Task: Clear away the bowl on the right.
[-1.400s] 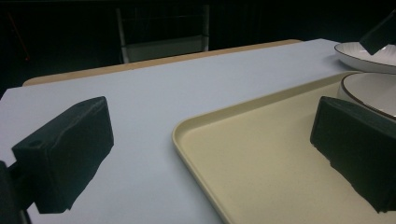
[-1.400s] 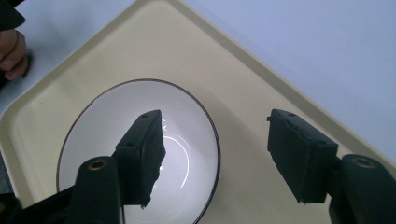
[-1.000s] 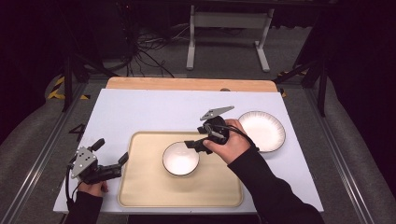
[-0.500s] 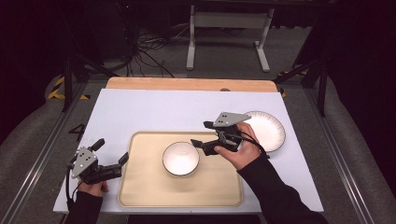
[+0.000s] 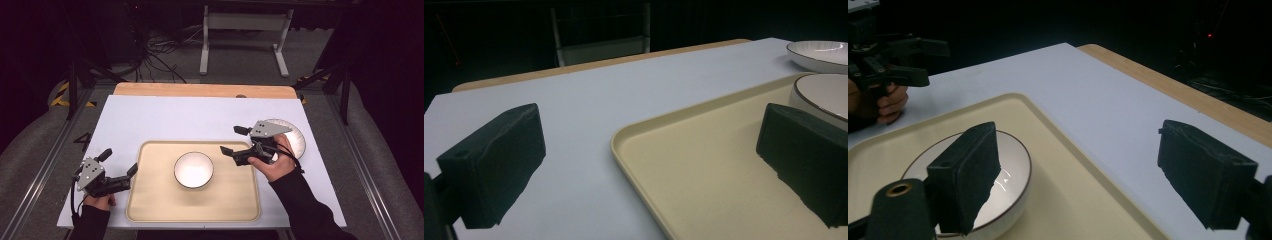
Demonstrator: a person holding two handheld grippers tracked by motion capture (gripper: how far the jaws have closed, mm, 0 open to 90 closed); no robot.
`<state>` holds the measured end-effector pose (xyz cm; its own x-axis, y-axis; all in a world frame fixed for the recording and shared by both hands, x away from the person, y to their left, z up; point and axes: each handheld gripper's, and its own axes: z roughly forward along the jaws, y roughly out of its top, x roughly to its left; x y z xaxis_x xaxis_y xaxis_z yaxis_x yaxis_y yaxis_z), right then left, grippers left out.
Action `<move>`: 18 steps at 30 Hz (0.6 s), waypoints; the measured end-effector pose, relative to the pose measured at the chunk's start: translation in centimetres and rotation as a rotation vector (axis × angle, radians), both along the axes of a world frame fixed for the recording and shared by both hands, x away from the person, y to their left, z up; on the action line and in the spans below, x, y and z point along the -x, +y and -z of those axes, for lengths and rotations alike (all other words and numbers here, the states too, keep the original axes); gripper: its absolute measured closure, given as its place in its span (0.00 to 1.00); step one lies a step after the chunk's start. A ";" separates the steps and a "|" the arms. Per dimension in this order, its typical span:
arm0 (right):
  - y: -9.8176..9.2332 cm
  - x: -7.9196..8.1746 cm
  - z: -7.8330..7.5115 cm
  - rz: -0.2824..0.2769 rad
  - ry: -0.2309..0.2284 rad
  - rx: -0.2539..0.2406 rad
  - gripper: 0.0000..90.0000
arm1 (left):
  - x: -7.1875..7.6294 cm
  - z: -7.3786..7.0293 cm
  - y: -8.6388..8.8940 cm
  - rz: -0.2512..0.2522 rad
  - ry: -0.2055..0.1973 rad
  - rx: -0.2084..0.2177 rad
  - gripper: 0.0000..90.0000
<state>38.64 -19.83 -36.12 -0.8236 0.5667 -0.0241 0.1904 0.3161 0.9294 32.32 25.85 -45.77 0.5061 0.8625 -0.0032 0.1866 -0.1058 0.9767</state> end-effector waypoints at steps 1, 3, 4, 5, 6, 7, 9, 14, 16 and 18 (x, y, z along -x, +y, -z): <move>-0.4 0.0 0.0 0.005 -0.006 -0.001 0.19 | 0.0 0.0 0.0 -0.003 -0.002 0.002 0.00; -1.1 0.1 -0.1 0.018 -0.016 -0.006 0.19 | 0.0 0.0 0.0 -0.005 -0.002 0.003 0.00; -1.4 0.1 -0.1 0.022 -0.018 -0.010 0.19 | 0.0 0.0 -0.1 -0.005 -0.002 0.003 0.00; -1.8 0.1 -0.1 0.028 -0.023 -0.014 0.19 | 0.0 0.0 0.0 -0.005 -0.002 0.003 0.00; -2.1 0.1 -0.1 0.033 -0.028 -0.011 0.19 | 0.0 0.0 -0.1 -0.005 -0.002 0.003 0.00; -2.4 0.1 -0.1 0.040 -0.036 -0.007 0.19 | 0.0 0.0 -0.1 -0.006 -0.001 0.003 0.00; -3.3 0.2 0.0 0.056 -0.056 -0.010 0.19 | 0.0 0.0 -0.1 -0.006 -0.002 0.003 0.00; -4.8 0.5 0.1 0.091 -0.086 -0.017 0.19 | 0.0 0.0 -0.1 -0.007 -0.001 0.003 0.00; -5.4 0.6 0.2 0.106 -0.089 -0.020 0.19 | 0.0 0.0 -0.1 -0.007 -0.001 0.002 0.00; -5.7 0.6 0.3 0.112 -0.093 -0.024 0.19 | 0.0 0.0 -0.1 -0.008 -0.002 0.001 0.00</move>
